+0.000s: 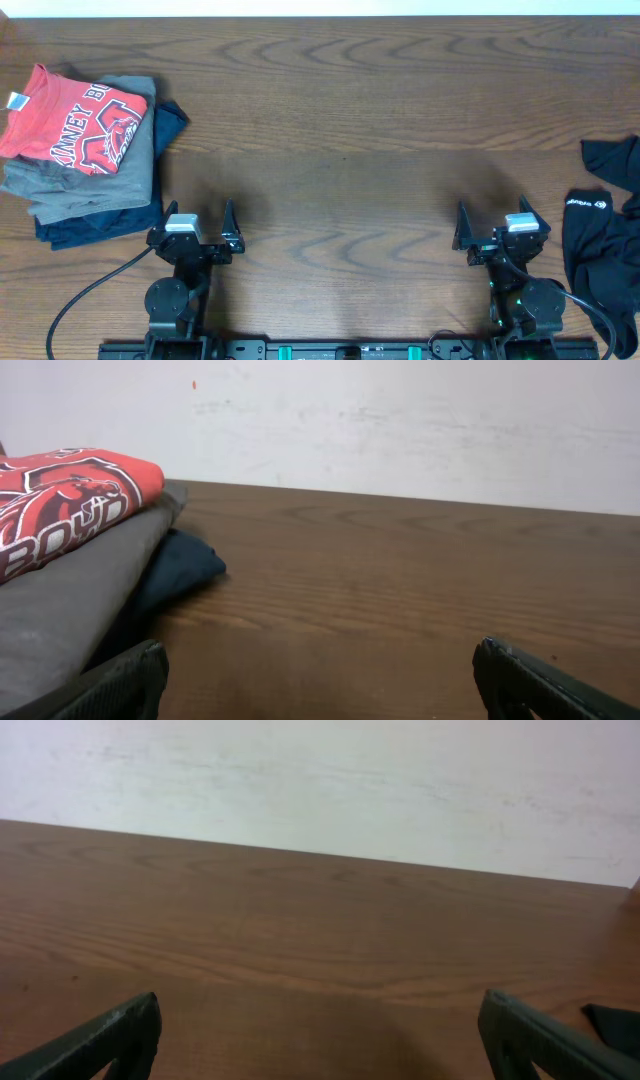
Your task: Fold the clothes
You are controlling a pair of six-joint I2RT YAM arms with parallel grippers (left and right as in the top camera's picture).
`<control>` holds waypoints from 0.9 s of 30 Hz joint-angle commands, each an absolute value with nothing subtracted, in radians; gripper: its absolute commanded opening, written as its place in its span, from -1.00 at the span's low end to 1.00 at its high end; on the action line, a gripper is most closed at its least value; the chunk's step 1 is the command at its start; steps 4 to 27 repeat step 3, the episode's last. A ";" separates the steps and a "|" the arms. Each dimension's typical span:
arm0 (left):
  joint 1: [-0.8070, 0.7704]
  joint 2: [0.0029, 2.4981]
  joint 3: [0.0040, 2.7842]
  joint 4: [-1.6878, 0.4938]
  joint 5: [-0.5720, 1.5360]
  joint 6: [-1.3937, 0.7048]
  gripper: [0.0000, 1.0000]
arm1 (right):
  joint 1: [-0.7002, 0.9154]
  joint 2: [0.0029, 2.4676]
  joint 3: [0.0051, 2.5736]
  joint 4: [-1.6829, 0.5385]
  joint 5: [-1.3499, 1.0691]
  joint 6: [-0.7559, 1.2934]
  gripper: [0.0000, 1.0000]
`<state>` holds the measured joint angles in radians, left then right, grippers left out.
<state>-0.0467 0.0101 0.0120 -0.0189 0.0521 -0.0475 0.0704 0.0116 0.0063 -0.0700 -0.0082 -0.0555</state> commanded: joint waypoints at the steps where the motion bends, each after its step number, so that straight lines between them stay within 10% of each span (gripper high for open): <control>1: -0.042 0.004 0.004 -0.067 0.040 -0.034 0.96 | 0.070 0.005 0.005 -0.073 -0.015 -0.049 0.98; 27: -0.042 0.004 0.004 -0.067 0.040 -0.034 0.96 | 0.070 0.005 0.005 -0.073 -0.015 -0.049 0.99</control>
